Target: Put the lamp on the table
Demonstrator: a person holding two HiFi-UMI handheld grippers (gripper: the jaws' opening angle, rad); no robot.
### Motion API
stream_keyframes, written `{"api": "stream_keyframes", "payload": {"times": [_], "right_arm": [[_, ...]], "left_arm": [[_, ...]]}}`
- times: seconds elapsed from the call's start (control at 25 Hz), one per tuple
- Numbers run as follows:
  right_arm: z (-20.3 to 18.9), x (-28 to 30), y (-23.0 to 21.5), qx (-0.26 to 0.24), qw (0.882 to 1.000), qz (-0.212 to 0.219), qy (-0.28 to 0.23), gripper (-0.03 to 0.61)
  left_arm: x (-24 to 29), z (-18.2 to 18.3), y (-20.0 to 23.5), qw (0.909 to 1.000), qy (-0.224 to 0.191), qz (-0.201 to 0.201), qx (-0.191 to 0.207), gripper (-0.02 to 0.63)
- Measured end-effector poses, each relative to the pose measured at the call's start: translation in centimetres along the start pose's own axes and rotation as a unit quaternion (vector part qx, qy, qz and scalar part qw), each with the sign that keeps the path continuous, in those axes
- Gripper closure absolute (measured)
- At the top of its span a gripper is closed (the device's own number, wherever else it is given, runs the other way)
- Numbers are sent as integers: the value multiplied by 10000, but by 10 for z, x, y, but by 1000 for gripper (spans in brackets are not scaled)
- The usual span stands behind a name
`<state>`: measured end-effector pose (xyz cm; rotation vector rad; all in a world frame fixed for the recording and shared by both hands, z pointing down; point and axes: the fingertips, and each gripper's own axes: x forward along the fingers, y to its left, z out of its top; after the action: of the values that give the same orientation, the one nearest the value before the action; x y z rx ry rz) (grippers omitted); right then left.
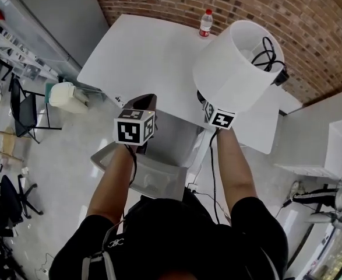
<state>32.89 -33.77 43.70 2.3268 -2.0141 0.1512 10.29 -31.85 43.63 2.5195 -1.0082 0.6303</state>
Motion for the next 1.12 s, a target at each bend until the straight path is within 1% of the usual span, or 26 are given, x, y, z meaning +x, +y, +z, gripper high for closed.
{"api": "stream_keyframes", "payload": {"times": [0.12, 0.28, 0.4, 0.56, 0.72, 0.92, 1.12], "right_arm": [[-25, 25, -4, -104, 9998, 81, 131, 492], [-58, 53, -8, -101, 9993, 54, 365, 492], [-77, 68, -3, -59, 9988, 59, 482, 492], [-102, 80, -1, -191, 9979, 22, 622, 492], [-120, 91, -5, -197, 9975, -1, 676, 492], [-140, 94, -5, -193, 9971, -31, 732, 494], [-151, 93, -2, -265, 9967, -24, 772, 493]], "left_arm": [[8, -7, 3, 9999, 97, 131, -51, 615], [12, -22, 15, 9991, 278, 310, -97, 615], [12, -32, 28, 9980, 413, 453, -120, 615], [14, -45, 35, 9966, 575, 577, -99, 615], [21, -55, 39, 9955, 688, 642, -139, 615], [26, -66, 43, 9940, 840, 693, -89, 615], [29, -71, 45, 9933, 924, 696, -82, 615]]}}
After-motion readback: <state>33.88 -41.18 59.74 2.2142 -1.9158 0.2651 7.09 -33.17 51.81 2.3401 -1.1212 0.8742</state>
